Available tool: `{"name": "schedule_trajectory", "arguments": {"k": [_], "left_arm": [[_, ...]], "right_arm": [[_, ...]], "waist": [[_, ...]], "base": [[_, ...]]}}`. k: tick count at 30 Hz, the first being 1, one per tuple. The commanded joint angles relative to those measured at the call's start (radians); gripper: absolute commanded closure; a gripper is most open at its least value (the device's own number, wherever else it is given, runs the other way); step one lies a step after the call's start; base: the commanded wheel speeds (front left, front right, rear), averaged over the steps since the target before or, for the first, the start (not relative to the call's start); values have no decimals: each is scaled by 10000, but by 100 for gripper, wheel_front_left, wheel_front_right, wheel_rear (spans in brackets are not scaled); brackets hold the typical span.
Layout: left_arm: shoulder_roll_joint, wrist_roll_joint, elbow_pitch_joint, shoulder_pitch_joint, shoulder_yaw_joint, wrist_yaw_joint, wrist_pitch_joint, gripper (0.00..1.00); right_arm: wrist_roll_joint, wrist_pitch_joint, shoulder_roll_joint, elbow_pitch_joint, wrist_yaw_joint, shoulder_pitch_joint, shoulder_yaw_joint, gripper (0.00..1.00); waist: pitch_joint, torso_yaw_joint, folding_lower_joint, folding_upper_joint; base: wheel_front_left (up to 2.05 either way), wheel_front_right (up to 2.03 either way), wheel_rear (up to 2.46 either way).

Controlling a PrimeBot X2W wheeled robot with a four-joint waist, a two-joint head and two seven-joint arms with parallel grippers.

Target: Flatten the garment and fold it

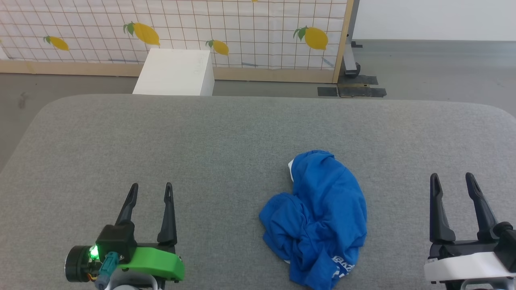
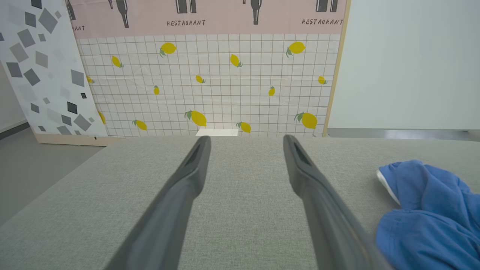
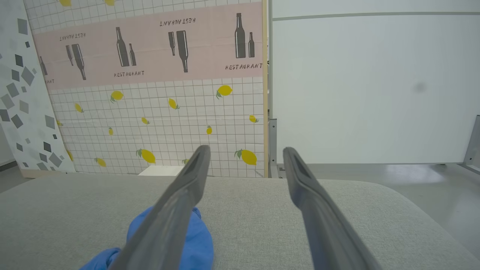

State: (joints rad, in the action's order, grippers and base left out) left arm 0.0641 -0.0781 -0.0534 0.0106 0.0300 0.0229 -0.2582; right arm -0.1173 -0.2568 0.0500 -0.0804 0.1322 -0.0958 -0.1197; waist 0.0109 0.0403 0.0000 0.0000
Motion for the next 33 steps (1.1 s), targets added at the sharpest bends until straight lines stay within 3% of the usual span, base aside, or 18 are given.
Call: {"name": "schedule_trajectory", "arguments": {"k": [1, 10, 14, 20, 25, 33], "left_arm": [[-54, 158, -20, 109, -46, 69, -36, 0], [-83, 425, 64, -709, 378, 386, -36, 0], [129, 642, -28, -2062, 835, 704, -36, 0], [628, 713, -1560, -4478, 1835, 1011, 37, 0], [987, -85, -2867, -6494, 3662, 1071, 1289, 0], [1654, -3073, -4227, -8890, 7666, 1075, 4703, 0]], "right_arm": [[-75, -49, 3, 33, -15, -91, 34, 0], [-45, -49, 3, 47, -15, 19, 12, 0], [-2, -49, 3, 8, -15, 157, 14, 0], [25, -49, 3, -25, -15, 368, 78, 0], [-6, -49, 3, -31, -15, 532, 25, 0], [-116, -49, 3, -46, -15, 979, 83, 0]], "waist": [[2, -8, 0, 0], [-92, -55, 0, 0], [-268, -71, 0, 0], [-580, -301, 0, 0], [-901, -559, 0, 0], [-1566, -1123, 0, 0]], "base": [[0, 0, 0], [0, 0, 0], [0, 0, 0], [0, 0, 0], [0, 0, 0], [0, 0, 0]]}}
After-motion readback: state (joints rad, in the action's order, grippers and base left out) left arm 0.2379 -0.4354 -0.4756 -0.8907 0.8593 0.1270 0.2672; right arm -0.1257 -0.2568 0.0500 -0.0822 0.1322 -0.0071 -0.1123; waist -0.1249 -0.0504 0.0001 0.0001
